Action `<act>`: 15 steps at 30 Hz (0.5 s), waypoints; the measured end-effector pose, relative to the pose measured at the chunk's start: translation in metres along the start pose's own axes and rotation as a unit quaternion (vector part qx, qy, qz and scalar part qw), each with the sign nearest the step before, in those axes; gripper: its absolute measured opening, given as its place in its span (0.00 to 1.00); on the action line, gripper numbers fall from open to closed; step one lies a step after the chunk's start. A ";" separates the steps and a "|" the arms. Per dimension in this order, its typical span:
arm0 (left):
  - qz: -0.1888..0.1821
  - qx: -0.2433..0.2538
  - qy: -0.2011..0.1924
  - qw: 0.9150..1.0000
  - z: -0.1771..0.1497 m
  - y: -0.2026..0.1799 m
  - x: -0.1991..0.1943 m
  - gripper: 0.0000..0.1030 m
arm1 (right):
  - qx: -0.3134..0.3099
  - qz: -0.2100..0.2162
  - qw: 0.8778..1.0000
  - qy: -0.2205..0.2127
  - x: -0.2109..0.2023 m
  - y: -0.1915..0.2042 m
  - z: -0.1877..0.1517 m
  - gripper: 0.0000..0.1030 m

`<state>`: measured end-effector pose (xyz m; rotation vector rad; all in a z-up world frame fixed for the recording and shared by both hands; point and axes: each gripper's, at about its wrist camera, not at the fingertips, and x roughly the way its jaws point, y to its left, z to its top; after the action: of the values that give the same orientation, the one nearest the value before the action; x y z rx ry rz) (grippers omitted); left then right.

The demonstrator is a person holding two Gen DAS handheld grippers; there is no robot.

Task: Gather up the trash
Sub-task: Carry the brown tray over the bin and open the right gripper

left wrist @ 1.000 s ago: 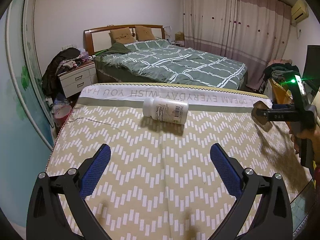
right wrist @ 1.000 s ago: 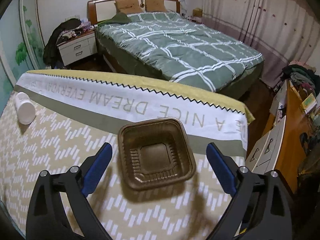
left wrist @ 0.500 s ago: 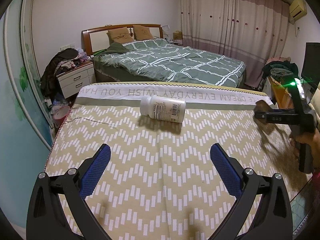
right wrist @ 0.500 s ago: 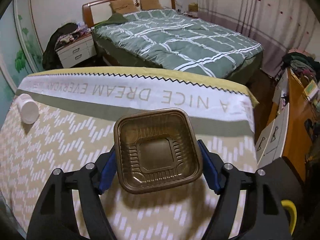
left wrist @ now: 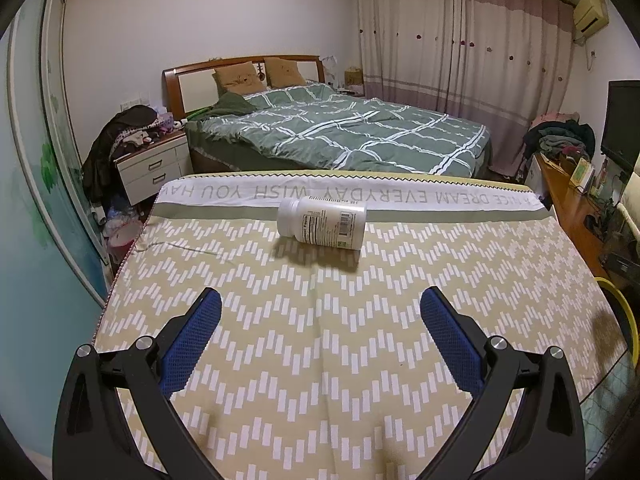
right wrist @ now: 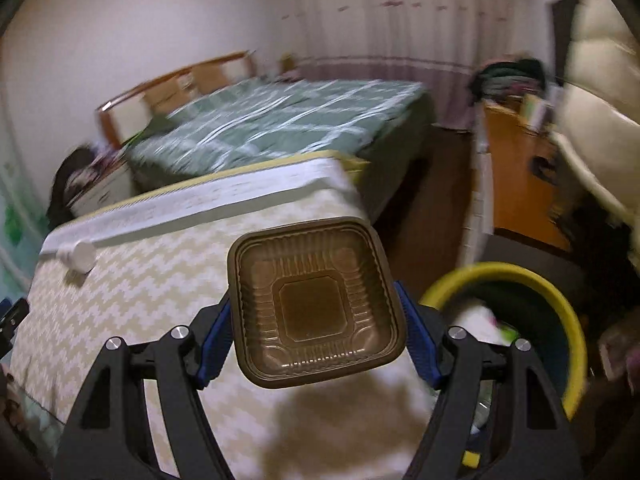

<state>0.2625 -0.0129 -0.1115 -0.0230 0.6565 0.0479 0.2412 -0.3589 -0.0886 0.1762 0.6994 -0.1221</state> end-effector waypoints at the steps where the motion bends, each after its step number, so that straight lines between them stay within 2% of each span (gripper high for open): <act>1: 0.000 0.001 -0.001 1.000 0.000 0.000 -0.001 0.95 | 0.013 -0.014 1.000 -0.008 -0.007 -0.011 -0.004 0.68; 6: -0.001 -0.002 -0.007 1.000 0.002 0.000 -0.006 0.95 | 0.064 -0.088 0.994 -0.033 -0.028 -0.059 -0.021 0.68; 11: -0.006 -0.011 -0.004 1.000 0.003 0.003 -0.005 0.95 | 0.088 -0.117 0.989 -0.026 -0.022 -0.080 -0.031 0.68; 15: -0.006 -0.009 0.005 1.000 0.003 0.000 -0.002 0.95 | 0.113 -0.122 0.986 -0.023 -0.020 -0.091 -0.031 0.69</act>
<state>0.2632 -0.0124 -0.1078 -0.0449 0.6653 0.0412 0.1907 -0.4402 -0.1100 0.3032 0.6581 -0.4397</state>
